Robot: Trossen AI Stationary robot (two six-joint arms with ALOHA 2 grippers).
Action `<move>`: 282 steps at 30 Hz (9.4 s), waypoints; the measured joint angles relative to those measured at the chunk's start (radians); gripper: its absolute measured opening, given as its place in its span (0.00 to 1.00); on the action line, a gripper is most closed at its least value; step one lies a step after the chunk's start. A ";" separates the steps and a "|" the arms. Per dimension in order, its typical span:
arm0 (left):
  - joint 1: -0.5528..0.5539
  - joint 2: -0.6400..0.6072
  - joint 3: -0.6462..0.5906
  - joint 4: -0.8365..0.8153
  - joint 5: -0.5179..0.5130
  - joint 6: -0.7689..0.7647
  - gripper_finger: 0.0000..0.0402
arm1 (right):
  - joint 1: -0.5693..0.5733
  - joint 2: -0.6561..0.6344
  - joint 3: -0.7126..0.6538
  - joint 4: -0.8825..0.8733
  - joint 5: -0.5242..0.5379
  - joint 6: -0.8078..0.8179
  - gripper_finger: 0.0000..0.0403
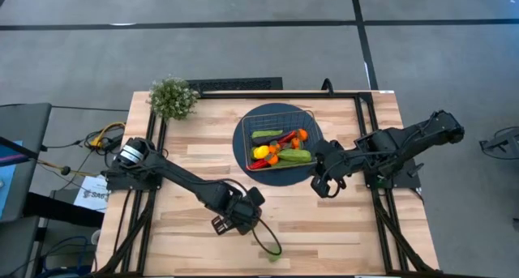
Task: Build produce basket
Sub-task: Put the lemon into the wire basket, then put the green lime into the wire basket
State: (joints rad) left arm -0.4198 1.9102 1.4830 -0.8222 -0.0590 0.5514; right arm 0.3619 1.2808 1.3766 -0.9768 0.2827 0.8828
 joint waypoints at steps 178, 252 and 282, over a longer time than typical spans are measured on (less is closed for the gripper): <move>-0.010 -0.126 0.480 -0.667 -0.526 -1.259 0.78 | 0.296 0.183 0.069 -0.047 -0.129 0.043 0.01; -0.214 -0.126 0.266 -0.557 -0.489 -1.296 0.78 | 0.181 0.739 0.338 0.193 -0.257 -0.064 0.04; -0.237 -0.126 0.266 -0.586 -0.500 -1.305 0.78 | 0.177 0.862 0.337 -0.074 -0.260 0.319 0.50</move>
State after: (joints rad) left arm -0.6564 1.7840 1.7493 -1.4080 -0.5594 -0.7532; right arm 0.5390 2.1426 1.7135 -1.0510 0.0225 1.2013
